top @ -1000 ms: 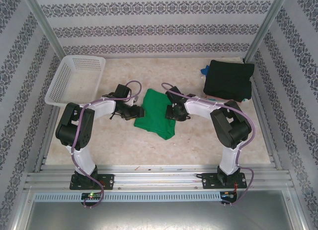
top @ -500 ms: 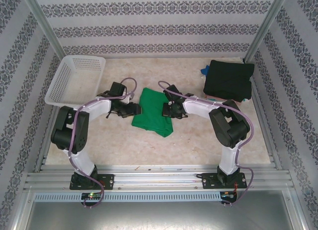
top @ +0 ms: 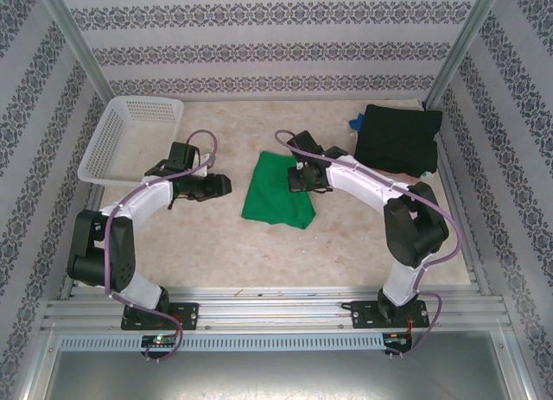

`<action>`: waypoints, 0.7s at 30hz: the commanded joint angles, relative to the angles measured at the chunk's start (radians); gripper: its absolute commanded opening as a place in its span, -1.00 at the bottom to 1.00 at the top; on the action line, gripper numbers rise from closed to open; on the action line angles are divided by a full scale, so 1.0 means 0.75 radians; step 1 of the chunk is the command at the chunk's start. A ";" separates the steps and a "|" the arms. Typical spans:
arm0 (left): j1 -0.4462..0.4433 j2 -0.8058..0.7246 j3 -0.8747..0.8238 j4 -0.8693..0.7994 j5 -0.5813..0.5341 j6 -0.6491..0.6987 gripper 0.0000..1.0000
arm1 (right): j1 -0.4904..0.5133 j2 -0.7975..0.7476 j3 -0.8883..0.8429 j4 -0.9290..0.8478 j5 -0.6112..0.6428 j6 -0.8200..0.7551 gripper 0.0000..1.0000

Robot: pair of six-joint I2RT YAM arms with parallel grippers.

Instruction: Fold and stack the t-shirts

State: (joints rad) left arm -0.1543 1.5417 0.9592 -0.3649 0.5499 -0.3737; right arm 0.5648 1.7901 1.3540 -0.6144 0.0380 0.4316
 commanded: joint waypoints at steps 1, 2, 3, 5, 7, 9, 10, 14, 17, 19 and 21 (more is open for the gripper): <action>0.022 -0.014 -0.015 -0.025 0.026 0.027 0.05 | -0.011 -0.028 0.073 -0.120 0.113 -0.120 -1.00; 0.024 -0.014 -0.020 -0.021 0.027 0.026 0.05 | -0.012 -0.020 0.087 -0.137 0.140 -0.134 -1.00; 0.026 -0.016 -0.025 -0.020 0.028 0.024 0.05 | -0.016 -0.011 0.099 -0.153 0.153 -0.145 -1.00; 0.032 -0.017 -0.032 -0.015 0.033 0.025 0.05 | -0.030 0.009 0.103 -0.170 0.162 -0.140 -1.00; 0.037 -0.018 -0.035 -0.015 0.033 0.024 0.05 | -0.047 0.020 0.102 -0.161 0.138 -0.147 -1.00; 0.037 -0.015 -0.032 -0.018 0.035 0.028 0.05 | -0.058 0.018 0.113 -0.155 0.138 -0.146 -1.00; 0.037 -0.011 -0.029 -0.021 0.036 0.029 0.05 | -0.063 0.013 0.111 -0.142 0.136 -0.147 -1.00; 0.036 -0.017 -0.047 0.030 0.062 -0.017 0.04 | -0.091 0.043 0.068 -0.089 0.070 -0.096 -1.00; -0.027 -0.043 -0.079 0.152 0.058 -0.090 0.04 | -0.091 0.078 -0.006 -0.044 0.046 -0.039 -1.00; -0.105 -0.047 -0.052 0.158 -0.003 -0.096 0.07 | -0.091 0.080 -0.061 -0.010 0.046 -0.001 -1.00; -0.191 -0.023 -0.006 0.161 -0.045 -0.082 0.08 | -0.093 0.073 -0.113 0.015 0.038 0.024 -1.00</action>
State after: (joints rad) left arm -0.2214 1.5368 0.9169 -0.3019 0.5491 -0.4206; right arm 0.4992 1.8313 1.3155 -0.6334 0.0856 0.3958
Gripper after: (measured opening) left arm 0.537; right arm 0.065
